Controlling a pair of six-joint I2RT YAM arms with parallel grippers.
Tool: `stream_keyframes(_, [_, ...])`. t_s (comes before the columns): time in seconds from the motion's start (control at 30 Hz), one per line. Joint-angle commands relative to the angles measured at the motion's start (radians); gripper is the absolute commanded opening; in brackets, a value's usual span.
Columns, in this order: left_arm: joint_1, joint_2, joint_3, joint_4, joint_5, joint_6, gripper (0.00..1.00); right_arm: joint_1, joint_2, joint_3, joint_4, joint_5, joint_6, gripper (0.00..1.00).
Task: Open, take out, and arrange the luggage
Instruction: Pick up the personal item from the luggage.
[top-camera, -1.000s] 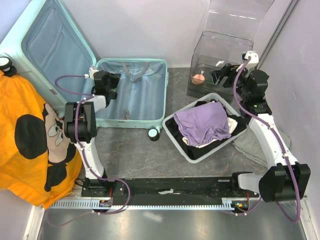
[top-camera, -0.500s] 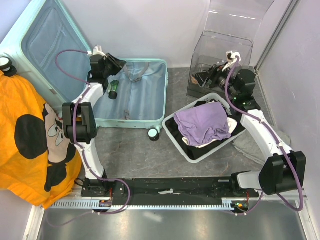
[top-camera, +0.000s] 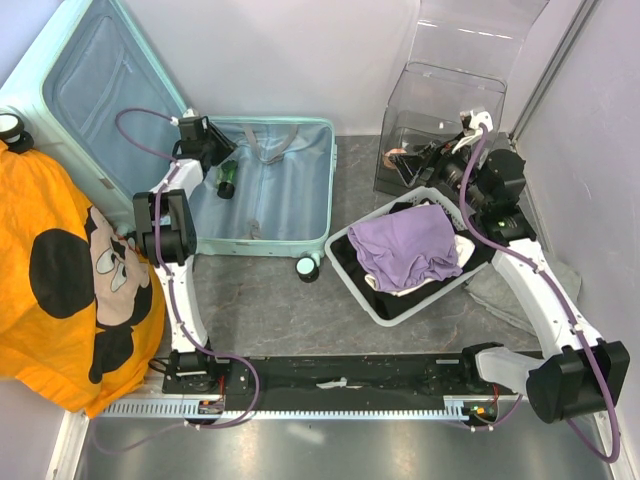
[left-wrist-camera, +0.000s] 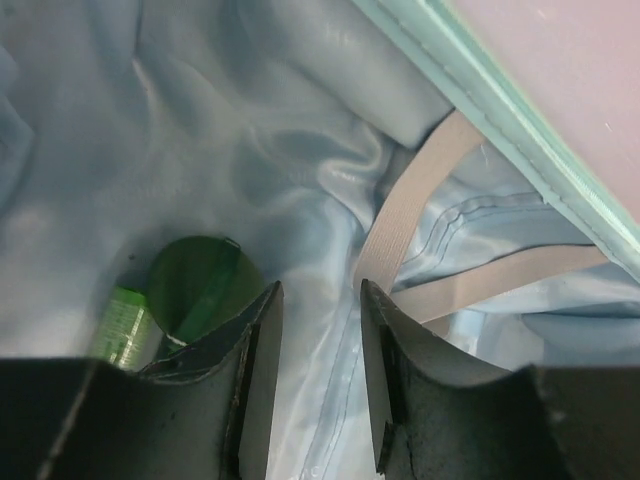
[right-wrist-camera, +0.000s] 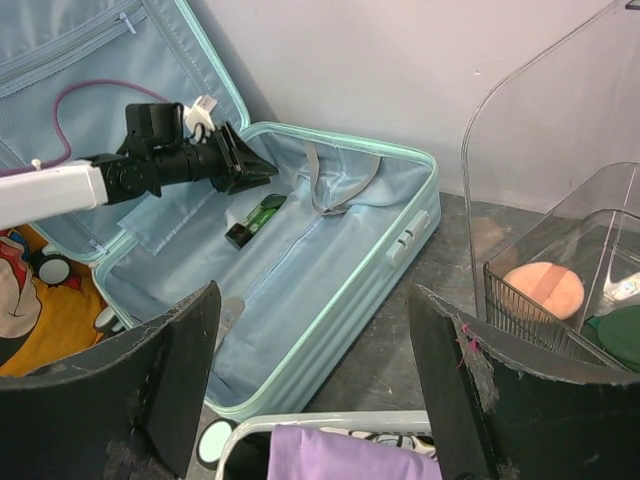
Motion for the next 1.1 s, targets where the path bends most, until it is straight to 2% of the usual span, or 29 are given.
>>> stream_keyframes(0.0, [0.019, 0.044, 0.142, -0.075, 0.032, 0.112, 0.44, 0.001, -0.011, -0.015, -0.002, -0.003, -0.019, 0.82])
stream_keyframes(0.27, [0.022, 0.116, 0.221, -0.185, 0.021, 0.203, 0.45, 0.001, -0.018, -0.036, 0.009, -0.024, -0.005, 0.82])
stream_keyframes(0.6, [0.02, 0.182, 0.259, -0.238, 0.026, 0.262, 0.45, 0.001, -0.034, -0.049, 0.007, -0.027, -0.008, 0.83])
stream_keyframes(0.63, [0.02, 0.176, 0.258, -0.238, 0.032, 0.267, 0.43, -0.001, -0.034, -0.049, 0.007, -0.027, -0.008, 0.83])
stream_keyframes(0.67, [0.022, 0.171, 0.254, -0.238, 0.033, 0.272, 0.36, 0.001, -0.034, -0.049, 0.01, -0.026, -0.006, 0.83])
stream_keyframes(0.73, [0.02, 0.153, 0.241, -0.238, 0.035, 0.279, 0.27, 0.001, -0.032, -0.049, 0.012, -0.024, -0.009, 0.83])
stream_keyframes(0.77, [0.02, 0.147, 0.238, -0.235, 0.035, 0.284, 0.19, 0.001, -0.03, -0.049, 0.012, -0.024, -0.009, 0.83])
stream_keyframes(0.9, [0.02, 0.098, 0.195, -0.198, 0.039, 0.29, 0.03, 0.002, -0.018, -0.049, 0.015, -0.027, -0.005, 0.83])
stream_keyframes(1.07, [0.017, -0.013, 0.139, -0.137, 0.111, 0.276, 0.02, 0.002, -0.011, -0.035, 0.02, -0.032, 0.007, 0.83])
